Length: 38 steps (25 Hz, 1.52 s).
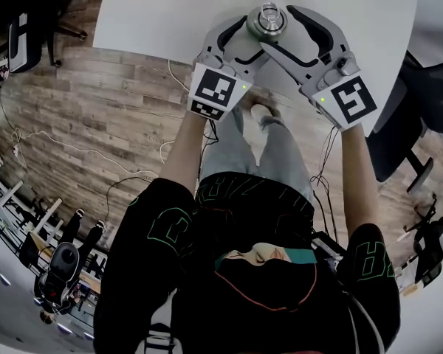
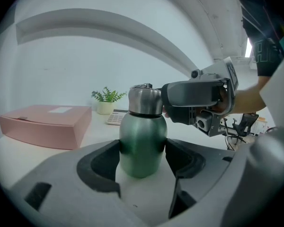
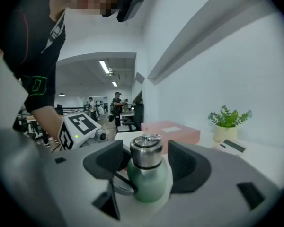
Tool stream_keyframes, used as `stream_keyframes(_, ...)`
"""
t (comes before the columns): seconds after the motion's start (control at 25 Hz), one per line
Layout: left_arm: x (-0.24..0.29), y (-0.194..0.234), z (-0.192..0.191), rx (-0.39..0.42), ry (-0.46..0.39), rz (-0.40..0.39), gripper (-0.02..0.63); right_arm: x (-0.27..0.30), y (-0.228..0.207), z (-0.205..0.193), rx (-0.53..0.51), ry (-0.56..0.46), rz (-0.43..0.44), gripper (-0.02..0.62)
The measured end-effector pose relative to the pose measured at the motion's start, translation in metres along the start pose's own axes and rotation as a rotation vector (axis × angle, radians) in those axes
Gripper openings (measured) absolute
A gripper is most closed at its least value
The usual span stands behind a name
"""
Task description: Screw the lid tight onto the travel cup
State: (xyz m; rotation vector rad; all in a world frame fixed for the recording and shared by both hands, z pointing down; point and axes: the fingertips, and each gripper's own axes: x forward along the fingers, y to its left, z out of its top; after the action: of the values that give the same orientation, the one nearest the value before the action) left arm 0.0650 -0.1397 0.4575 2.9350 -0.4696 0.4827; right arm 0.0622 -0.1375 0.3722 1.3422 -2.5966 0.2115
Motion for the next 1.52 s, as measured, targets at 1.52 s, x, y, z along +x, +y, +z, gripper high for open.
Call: stream_keyframes(1.52, 0.000, 0.001, -0.004, 0.001, 0.005, 0.003, 0.313, 0.008, -0.006, 0.003, 0.084, -0.098, -0.373, 0.236)
